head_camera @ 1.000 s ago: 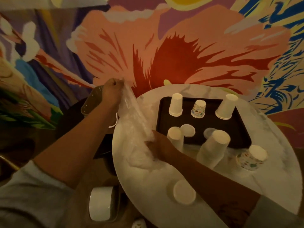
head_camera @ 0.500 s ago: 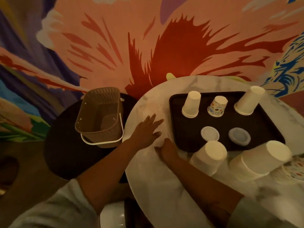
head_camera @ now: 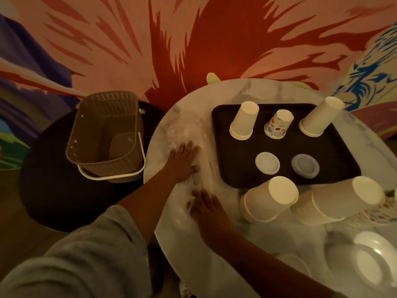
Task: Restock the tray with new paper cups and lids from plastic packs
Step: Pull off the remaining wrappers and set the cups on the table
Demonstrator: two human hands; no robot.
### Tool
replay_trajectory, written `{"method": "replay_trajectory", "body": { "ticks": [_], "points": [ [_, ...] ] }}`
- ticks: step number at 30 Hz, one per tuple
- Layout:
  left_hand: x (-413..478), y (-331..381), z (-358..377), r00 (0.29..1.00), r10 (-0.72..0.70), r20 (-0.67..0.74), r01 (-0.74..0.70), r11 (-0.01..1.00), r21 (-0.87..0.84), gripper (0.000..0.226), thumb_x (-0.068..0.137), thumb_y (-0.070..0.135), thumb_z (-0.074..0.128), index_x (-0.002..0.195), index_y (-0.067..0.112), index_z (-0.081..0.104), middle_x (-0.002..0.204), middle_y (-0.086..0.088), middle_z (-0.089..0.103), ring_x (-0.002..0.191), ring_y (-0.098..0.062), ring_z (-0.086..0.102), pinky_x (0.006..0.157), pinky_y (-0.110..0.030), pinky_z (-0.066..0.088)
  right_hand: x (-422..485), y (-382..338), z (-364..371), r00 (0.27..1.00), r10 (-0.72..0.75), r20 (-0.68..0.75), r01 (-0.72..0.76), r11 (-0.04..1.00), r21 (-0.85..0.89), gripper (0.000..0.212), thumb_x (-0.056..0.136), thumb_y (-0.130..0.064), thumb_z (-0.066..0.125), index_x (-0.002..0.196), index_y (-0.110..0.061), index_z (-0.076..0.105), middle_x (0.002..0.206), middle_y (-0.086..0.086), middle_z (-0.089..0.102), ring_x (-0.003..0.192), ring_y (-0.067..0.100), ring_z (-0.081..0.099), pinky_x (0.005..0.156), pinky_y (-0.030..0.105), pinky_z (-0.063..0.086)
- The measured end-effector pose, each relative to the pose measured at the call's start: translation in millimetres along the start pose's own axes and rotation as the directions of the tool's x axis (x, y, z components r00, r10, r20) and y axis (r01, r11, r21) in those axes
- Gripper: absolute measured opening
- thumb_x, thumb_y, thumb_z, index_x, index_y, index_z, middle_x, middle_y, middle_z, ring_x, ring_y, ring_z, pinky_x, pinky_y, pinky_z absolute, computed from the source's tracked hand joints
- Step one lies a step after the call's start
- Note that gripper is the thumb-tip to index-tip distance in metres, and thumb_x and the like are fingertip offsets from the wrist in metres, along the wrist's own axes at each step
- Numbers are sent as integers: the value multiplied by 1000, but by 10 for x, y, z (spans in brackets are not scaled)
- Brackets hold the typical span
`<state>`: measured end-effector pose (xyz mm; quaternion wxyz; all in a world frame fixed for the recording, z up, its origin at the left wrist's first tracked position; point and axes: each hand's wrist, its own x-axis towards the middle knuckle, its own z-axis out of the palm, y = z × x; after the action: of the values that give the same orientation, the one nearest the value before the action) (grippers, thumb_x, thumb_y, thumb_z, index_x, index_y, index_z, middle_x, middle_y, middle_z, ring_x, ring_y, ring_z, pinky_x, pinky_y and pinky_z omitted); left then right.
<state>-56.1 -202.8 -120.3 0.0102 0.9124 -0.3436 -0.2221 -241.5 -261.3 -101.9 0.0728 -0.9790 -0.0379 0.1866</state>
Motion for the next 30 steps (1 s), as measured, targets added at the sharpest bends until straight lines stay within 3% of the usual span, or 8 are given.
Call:
{"method": "replay_trajectory", "body": {
  "ticks": [4,9,13,16,20,23,27,30],
  "points": [
    [-3,10,-19,1000,-18,-12,18,1000,21,67,97,42,33,149,23,-6,158,-6,-15,146,-28,-11,117,-48,-1,-147,56,-17,990,-79,116,77,997,20,60,96,-7,34,149,-22,10,158,9,-5,145,34,-9,116,49,-2],
    [-82,175,-136,991,-132,-26,134,984,113,63,97,43,34,149,26,3,159,-7,-7,146,-29,-2,117,-51,1,-286,54,-196,972,-81,221,70,996,55,56,98,-10,29,149,-17,8,158,9,-8,145,33,-12,118,49,0],
    [-237,344,-364,960,-160,-228,201,965,170,52,95,43,39,143,26,30,155,-4,20,137,-29,29,114,-47,15,-431,82,-456,971,-118,207,102,991,84,60,96,-7,33,149,-15,7,158,11,-9,145,32,-10,117,47,5],
    [-428,486,-565,911,-230,-343,239,971,-15,38,93,40,46,128,26,50,139,-2,44,125,-26,44,108,-43,25,-584,153,-708,983,-144,117,122,977,173,55,96,-5,34,148,-14,17,158,11,8,145,30,8,116,45,20],
    [-797,756,-772,848,-313,-428,215,941,-262,26,94,34,47,112,22,61,124,-1,59,114,-24,54,100,-42,35,-815,343,-1035,961,-261,-96,275,942,194,42,96,-9,40,138,-14,42,134,12,47,120,28,49,101,37,42],
    [-1074,1040,-935,793,-339,-506,119,901,-417,22,93,28,49,102,16,65,113,-2,66,99,-21,60,88,-38,48,-1006,555,-1326,921,-322,-220,364,912,190,39,95,-9,43,133,-13,48,132,10,50,119,25,49,103,35,39],
    [-1356,1569,-1110,696,-385,-606,24,856,-517,19,93,23,52,101,13,65,106,-3,68,90,-17,60,84,-34,48,-1361,918,-1677,846,-300,-441,419,886,200,33,95,-12,45,125,-13,57,126,8,57,115,21,52,102,30,39],
    [-1476,2027,-1129,626,-411,-663,-31,836,-547,18,93,22,52,102,13,65,106,-2,67,87,-11,56,85,-31,47,-1653,1228,-1777,836,-244,-492,388,897,214,30,95,-16,46,121,-16,60,124,3,59,116,16,52,103,29,37]
  ]
}}
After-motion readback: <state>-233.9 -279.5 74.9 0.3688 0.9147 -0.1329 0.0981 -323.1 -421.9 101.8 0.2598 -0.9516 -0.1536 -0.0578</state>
